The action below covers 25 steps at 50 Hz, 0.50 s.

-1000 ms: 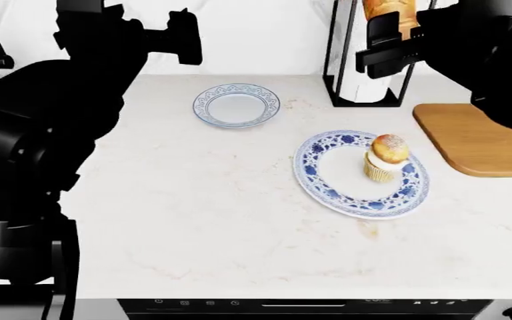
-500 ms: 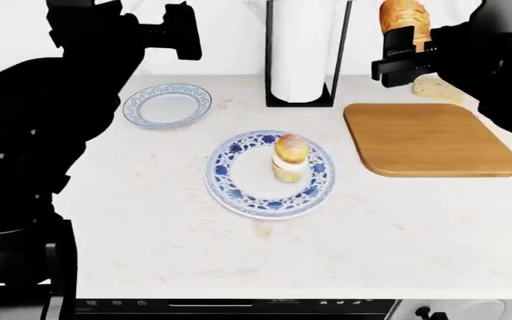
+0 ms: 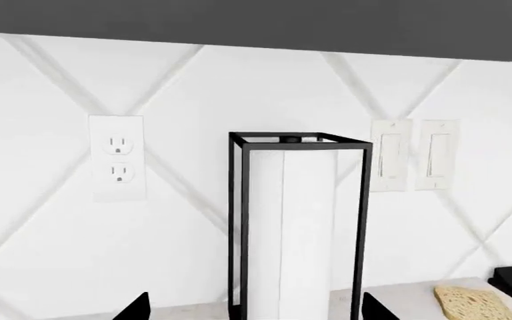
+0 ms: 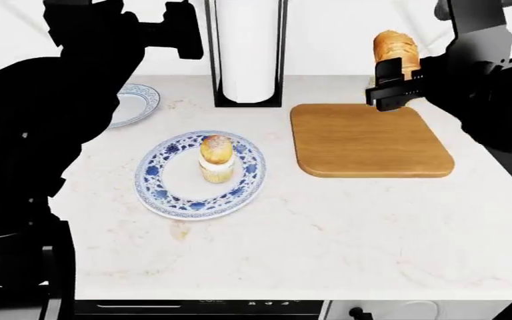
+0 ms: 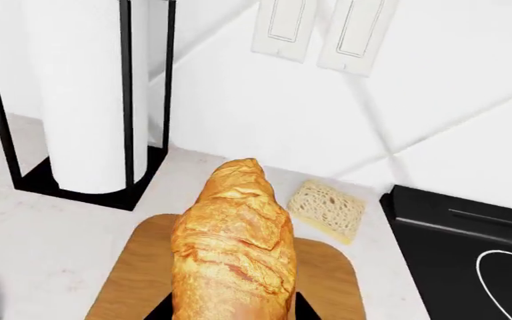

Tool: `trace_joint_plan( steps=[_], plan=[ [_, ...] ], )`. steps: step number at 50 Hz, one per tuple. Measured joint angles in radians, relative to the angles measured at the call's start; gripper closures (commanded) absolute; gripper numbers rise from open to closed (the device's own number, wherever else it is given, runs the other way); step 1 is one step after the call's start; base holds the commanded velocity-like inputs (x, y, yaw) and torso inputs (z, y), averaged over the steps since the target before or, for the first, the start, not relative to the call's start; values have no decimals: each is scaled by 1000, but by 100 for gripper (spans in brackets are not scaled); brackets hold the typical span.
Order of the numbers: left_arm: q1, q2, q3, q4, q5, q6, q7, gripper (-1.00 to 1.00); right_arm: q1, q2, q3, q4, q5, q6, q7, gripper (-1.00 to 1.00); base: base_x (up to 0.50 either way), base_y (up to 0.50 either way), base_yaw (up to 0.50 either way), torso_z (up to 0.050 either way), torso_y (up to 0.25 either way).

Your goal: From the different types of pastries on the counter, select a croissant and place it on the cutting board. Then retrieve a jar of jam from the cabinet and place it alongside the croissant on the cutting board.

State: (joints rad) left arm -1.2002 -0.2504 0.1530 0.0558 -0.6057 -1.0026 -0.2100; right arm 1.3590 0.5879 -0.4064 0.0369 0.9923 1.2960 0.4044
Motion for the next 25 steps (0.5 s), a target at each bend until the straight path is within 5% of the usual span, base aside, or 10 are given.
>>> trace_joint_plan(
  steps=[25],
  plan=[
    [6,-11,3,7,-13,3,0,-100,-5,-42,-179,263,-151,-139,-144,100,0,0,0,0,0]
  ],
)
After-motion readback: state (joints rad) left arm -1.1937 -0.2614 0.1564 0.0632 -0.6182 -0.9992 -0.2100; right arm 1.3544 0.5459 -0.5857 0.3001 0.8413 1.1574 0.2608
